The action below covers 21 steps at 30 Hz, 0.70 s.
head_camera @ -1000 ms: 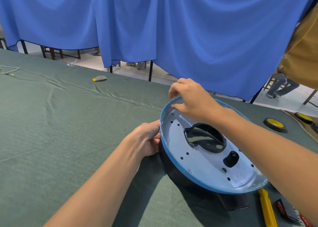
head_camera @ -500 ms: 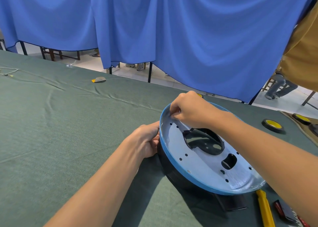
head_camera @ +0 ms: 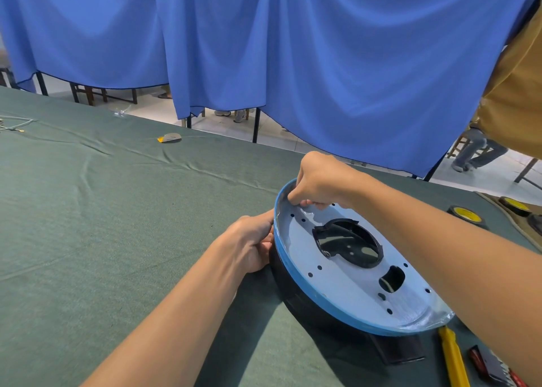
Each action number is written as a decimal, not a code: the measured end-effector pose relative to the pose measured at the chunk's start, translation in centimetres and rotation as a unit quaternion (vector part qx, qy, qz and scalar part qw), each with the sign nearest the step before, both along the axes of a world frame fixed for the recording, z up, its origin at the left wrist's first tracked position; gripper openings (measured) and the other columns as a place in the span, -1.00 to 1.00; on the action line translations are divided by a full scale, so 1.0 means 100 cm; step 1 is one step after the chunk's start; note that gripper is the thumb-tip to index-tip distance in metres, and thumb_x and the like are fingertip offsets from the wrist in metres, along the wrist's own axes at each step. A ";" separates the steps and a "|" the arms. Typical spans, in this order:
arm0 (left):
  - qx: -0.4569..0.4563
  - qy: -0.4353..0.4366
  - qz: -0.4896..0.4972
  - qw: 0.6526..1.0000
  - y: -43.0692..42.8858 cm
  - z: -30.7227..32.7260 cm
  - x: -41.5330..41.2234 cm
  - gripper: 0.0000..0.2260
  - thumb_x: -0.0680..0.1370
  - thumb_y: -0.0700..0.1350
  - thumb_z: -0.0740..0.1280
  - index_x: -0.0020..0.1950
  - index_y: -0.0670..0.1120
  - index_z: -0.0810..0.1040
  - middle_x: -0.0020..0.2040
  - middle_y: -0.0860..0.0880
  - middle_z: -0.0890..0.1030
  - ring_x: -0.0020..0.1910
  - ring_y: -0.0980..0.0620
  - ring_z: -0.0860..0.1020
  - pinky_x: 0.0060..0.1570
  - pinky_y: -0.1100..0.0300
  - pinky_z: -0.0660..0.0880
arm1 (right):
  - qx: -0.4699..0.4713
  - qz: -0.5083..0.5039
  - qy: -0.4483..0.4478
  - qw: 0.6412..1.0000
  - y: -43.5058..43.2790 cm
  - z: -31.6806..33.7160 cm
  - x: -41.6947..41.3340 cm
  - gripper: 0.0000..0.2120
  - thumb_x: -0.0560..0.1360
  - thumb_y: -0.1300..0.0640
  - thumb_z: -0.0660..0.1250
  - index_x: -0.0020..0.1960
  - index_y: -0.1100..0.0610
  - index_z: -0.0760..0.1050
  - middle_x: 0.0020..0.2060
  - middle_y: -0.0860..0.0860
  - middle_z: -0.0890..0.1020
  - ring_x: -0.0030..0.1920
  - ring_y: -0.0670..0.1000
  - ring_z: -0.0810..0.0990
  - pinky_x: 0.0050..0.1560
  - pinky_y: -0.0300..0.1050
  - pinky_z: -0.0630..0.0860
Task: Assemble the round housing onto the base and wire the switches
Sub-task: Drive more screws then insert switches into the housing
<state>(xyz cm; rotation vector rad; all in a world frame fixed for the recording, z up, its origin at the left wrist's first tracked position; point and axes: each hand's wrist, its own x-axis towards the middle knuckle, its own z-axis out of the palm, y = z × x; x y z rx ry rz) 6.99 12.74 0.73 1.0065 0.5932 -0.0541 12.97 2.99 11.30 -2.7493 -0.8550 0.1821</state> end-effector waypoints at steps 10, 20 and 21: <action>0.017 0.003 0.004 1.000 0.002 -0.004 0.001 -0.57 0.49 -0.16 0.47 -0.57 -0.09 0.47 -0.50 -0.02 0.45 -0.48 0.08 0.32 -0.44 0.25 0.32 | 0.028 -0.037 0.066 0.997 0.006 -0.001 0.001 -0.77 0.34 0.26 0.40 -0.44 0.21 0.41 -0.71 -0.01 0.40 -0.74 -0.06 0.29 -0.65 -0.42 0.19; 0.014 -0.023 0.006 1.000 0.001 -0.002 0.000 -0.75 0.48 -0.13 0.48 -0.32 -0.14 0.49 -0.40 -0.06 0.50 -0.43 0.03 0.39 -0.38 0.20 0.37 | 0.021 0.071 -0.003 0.997 -0.006 -0.002 0.004 -0.96 0.34 0.25 0.42 -0.26 0.19 0.65 -0.35 0.09 0.67 -0.52 -0.10 0.59 -0.53 -0.32 0.45; 0.019 -0.028 0.010 0.999 0.000 -0.003 0.000 -0.75 0.48 -0.14 0.48 -0.33 -0.14 0.48 -0.40 -0.06 0.49 -0.43 0.03 0.37 -0.37 0.20 0.34 | 0.014 0.087 -0.021 0.996 -0.007 -0.002 0.003 -0.94 0.34 0.27 0.40 -0.27 0.18 0.64 -0.36 0.09 0.67 -0.52 -0.10 0.59 -0.51 -0.25 0.51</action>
